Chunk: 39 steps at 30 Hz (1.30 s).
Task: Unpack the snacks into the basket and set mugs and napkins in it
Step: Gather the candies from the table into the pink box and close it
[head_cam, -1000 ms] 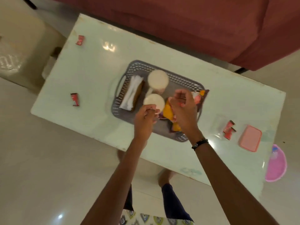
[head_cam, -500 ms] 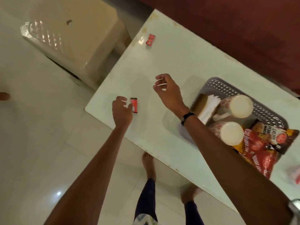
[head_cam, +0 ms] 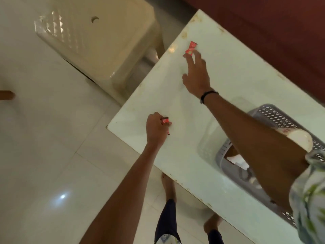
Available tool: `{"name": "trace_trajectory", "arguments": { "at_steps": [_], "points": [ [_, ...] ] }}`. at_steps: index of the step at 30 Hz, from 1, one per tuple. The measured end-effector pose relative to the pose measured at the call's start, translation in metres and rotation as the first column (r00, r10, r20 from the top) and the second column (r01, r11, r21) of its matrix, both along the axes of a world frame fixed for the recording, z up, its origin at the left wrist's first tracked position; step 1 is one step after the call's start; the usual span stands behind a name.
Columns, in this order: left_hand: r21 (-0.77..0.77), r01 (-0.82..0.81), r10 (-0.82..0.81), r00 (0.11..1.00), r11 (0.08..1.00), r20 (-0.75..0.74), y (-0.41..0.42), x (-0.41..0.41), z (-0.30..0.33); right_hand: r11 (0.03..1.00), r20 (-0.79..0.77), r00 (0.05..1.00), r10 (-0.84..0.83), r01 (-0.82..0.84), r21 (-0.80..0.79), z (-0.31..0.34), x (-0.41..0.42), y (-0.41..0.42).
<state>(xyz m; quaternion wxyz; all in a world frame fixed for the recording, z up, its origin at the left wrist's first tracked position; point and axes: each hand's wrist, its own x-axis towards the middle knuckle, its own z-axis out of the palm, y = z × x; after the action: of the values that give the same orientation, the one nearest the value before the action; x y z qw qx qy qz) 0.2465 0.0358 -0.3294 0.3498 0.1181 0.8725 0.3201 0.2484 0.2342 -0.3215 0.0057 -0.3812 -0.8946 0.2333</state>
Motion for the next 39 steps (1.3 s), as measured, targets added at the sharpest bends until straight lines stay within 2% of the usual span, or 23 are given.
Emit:
{"name": "trace_trajectory", "arguments": {
  "at_steps": [3, 7, 10, 12, 17, 20, 22, 25, 28, 32, 35, 39],
  "points": [
    [0.011, -0.012, 0.011, 1.000, 1.000, 0.012, 0.001, 0.000, -0.003, 0.994, 0.137, 0.988, 0.073, -0.083, 0.069, -0.013, -0.028, 0.028],
    [0.027, -0.025, 0.024, 0.999, 0.999, 0.021, 0.001, 0.002, -0.003, 0.984, 0.274, 0.951, 0.145, -0.169, 0.066, -0.022, -0.033, 0.040],
    [0.015, -0.030, 0.030, 0.999, 0.999, 0.013, 0.003, 0.003, 0.001, 0.969, 0.166, 0.976, 0.142, -0.171, 0.179, -0.024, -0.009, 0.023],
    [0.007, -0.028, 0.028, 1.000, 1.000, 0.010, 0.003, 0.003, 0.003, 0.964, 0.078, 0.982, 0.171, -0.183, 0.192, -0.026, 0.013, -0.004],
    [-0.016, 0.002, -0.001, 1.000, 1.000, 0.010, 0.006, 0.003, 0.012, 0.950, -0.041, 0.956, 0.289, -0.281, 0.136, -0.023, 0.082, -0.076],
    [-0.024, 0.004, -0.004, 1.000, 1.000, 0.001, 0.008, 0.007, 0.020, 0.960, -0.089, 0.956, 0.278, -0.279, 0.011, -0.013, 0.119, -0.105],
    [-0.032, 0.012, -0.013, 0.999, 0.999, -0.031, 0.007, 0.015, 0.027, 0.971, -0.176, 0.969, 0.176, -0.200, -0.131, -0.003, 0.140, -0.117],
    [0.002, -0.015, 0.015, 1.000, 1.000, -0.026, 0.009, 0.041, 0.047, 0.958, -0.253, 0.964, -0.083, 0.008, -0.285, 0.021, 0.172, -0.122],
    [0.095, -0.014, 0.017, 1.000, 0.995, -0.025, 0.018, 0.083, 0.073, 0.893, -0.344, 0.877, -0.336, 0.181, -0.413, 0.055, 0.213, -0.118],
    [0.279, 0.003, -0.014, 0.999, 0.960, 0.038, 0.040, 0.157, 0.107, 0.855, -0.437, 0.765, -0.473, 0.279, -0.438, 0.097, 0.287, -0.110],
    [0.315, 0.106, -0.108, 0.994, 0.943, -0.011, 0.061, 0.226, 0.124, 0.809, -0.445, 0.686, -0.576, 0.399, -0.431, 0.110, 0.353, -0.103],
    [0.323, 0.255, -0.269, 0.963, 0.911, 0.000, 0.086, 0.336, 0.124, 0.677, -0.389, 0.554, -0.736, 0.594, -0.435, 0.110, 0.461, -0.096]
  ]
}}
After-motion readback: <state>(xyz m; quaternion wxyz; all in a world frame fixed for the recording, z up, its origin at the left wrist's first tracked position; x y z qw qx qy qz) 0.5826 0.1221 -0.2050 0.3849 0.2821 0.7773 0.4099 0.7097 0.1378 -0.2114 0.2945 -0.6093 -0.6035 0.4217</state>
